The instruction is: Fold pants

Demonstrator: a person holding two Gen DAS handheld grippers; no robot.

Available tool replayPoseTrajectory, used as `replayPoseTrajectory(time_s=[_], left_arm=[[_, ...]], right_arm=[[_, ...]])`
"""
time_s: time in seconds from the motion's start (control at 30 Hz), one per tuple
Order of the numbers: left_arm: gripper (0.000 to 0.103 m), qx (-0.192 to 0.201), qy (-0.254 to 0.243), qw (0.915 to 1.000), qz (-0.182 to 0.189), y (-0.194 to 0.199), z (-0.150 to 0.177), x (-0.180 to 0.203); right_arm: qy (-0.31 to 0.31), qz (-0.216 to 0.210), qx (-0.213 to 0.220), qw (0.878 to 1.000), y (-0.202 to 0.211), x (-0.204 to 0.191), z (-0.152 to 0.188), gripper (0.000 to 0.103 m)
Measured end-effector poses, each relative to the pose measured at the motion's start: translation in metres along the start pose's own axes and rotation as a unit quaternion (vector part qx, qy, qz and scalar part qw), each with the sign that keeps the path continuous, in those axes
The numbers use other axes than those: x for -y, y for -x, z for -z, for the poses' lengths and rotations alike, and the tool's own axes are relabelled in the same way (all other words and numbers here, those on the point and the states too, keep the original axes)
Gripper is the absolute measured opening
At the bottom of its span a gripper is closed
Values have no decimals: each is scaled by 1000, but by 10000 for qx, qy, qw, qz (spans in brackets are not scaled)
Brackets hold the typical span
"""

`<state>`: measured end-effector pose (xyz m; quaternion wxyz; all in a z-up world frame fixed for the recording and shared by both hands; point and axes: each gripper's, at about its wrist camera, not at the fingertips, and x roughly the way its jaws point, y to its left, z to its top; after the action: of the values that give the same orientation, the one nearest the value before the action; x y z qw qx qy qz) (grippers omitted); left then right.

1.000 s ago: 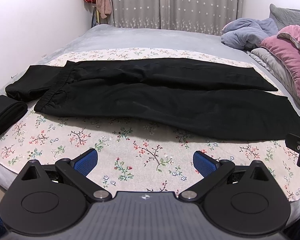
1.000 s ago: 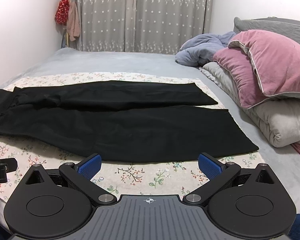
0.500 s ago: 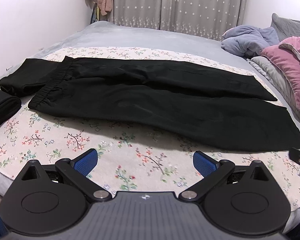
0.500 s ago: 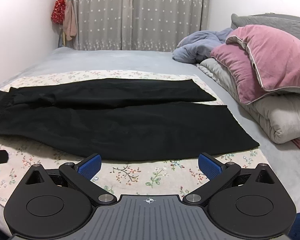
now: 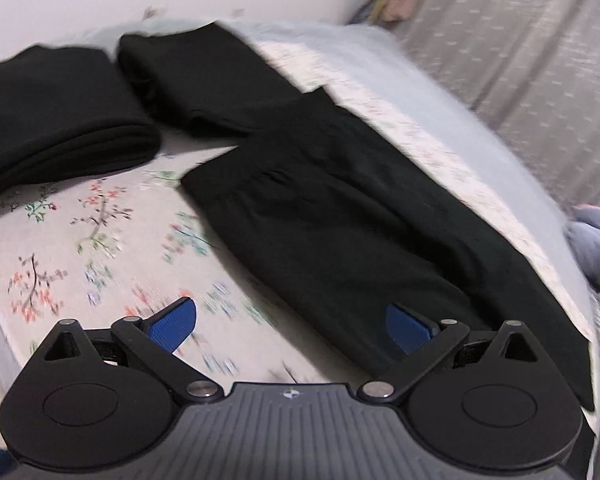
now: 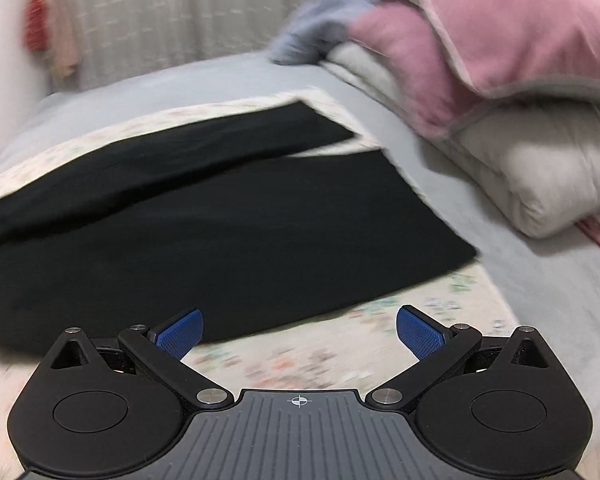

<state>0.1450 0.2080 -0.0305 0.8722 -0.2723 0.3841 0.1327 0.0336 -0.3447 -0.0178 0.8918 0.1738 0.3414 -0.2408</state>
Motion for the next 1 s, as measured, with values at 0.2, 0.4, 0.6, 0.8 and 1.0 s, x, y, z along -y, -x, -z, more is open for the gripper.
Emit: replayPoseTrajectory(time_s=[0.2, 0.4, 0.6, 0.8, 1.0], left_arm=[[98, -381, 416, 9973, -464, -55, -17, -20], [80, -140, 640, 9978, -57, -67, -20, -17], [18, 19, 690, 9976, -34, -76, -20, -19], [18, 557, 631, 9962, 238, -37, -21, -26], [18, 907, 565, 9942, 136, 5, -18, -44]], right_arm=[[-1283, -162, -353, 9910, -27, 58, -7, 100], [-2106, -432, -738, 9738, -58, 74, 0, 77], [-2384, -344, -429, 9696, -78, 72, -8, 22], [-2612, -629, -293, 9628, -80, 84, -5, 2], [-2467, -902, -141, 9648, -57, 84, -4, 1]])
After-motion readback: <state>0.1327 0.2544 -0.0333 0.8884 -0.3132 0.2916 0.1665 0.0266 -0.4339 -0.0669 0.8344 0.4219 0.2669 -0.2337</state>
